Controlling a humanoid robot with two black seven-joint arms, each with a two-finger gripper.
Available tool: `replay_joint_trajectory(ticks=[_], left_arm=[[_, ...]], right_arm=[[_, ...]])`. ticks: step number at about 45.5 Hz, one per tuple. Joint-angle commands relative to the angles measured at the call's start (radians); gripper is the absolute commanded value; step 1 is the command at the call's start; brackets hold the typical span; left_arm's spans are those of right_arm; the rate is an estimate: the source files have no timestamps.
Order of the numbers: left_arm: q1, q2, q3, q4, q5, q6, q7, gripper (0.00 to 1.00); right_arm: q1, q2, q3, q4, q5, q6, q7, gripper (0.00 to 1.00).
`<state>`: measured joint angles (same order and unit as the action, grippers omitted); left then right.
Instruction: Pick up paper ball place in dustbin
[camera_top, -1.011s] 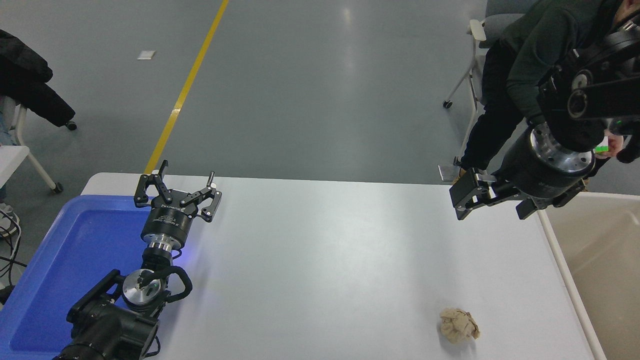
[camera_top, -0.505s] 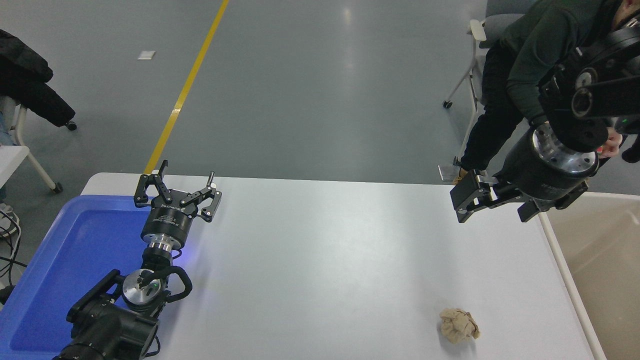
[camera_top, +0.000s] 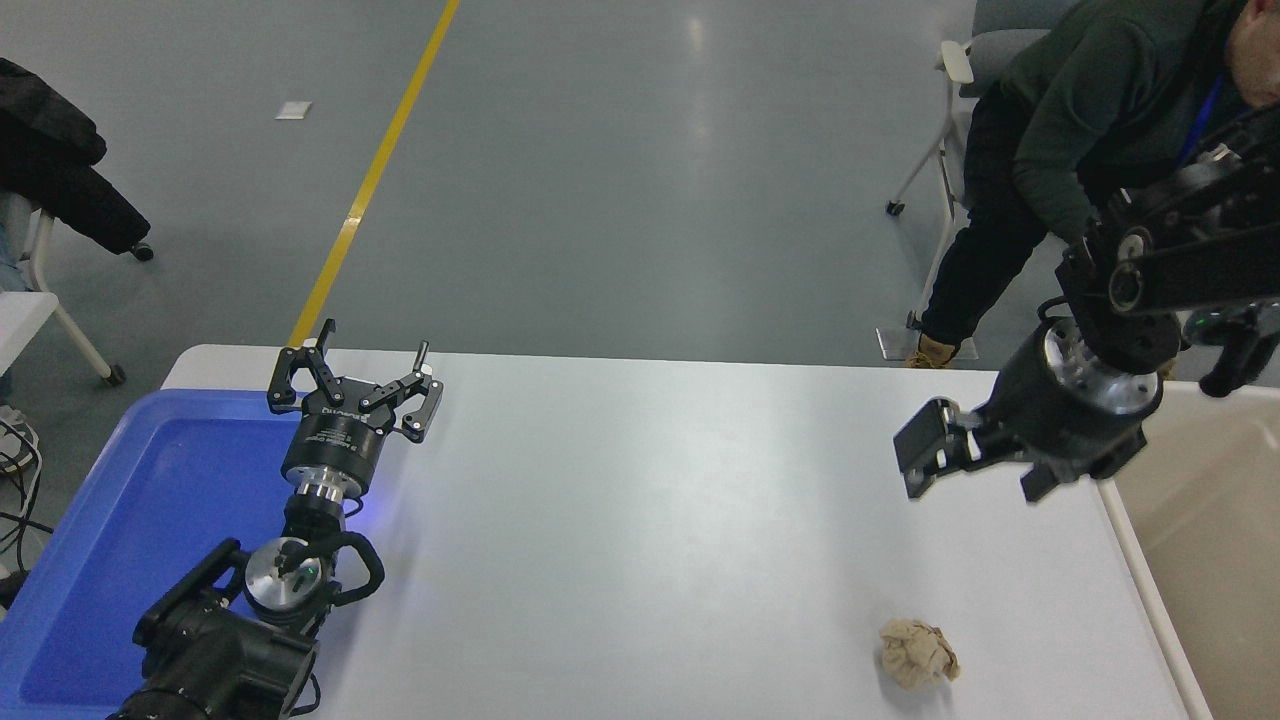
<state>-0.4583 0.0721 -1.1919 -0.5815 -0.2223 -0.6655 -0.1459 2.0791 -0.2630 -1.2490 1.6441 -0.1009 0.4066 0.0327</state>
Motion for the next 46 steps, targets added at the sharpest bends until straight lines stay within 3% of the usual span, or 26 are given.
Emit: replay_joint_trajectory(ticks=[1,23,41,46], left_arm=[[0.001,0.0,0.0,0.0,0.0,0.0,0.0,0.99],[0.0,0.0,0.0,0.0,0.0,0.0,0.0,0.99],[0.0,0.0,0.0,0.0,0.0,0.0,0.0,0.99],[0.001,0.0,0.0,0.0,0.0,0.0,0.0,0.99]], right_arm=[[-0.25,0.01,0.068,-0.02,-0.071,-0.224,0.0,1.0],[-0.617,0.077,0.077,-0.208,-0.177,-0.485,0.0,0.99],[-0.72,0.103,0.077,-0.306,-0.207,-0.531,0.0,0.98],[-0.734,0.108,0.077,-0.316,-0.209,-0.537,0.0,0.92]])
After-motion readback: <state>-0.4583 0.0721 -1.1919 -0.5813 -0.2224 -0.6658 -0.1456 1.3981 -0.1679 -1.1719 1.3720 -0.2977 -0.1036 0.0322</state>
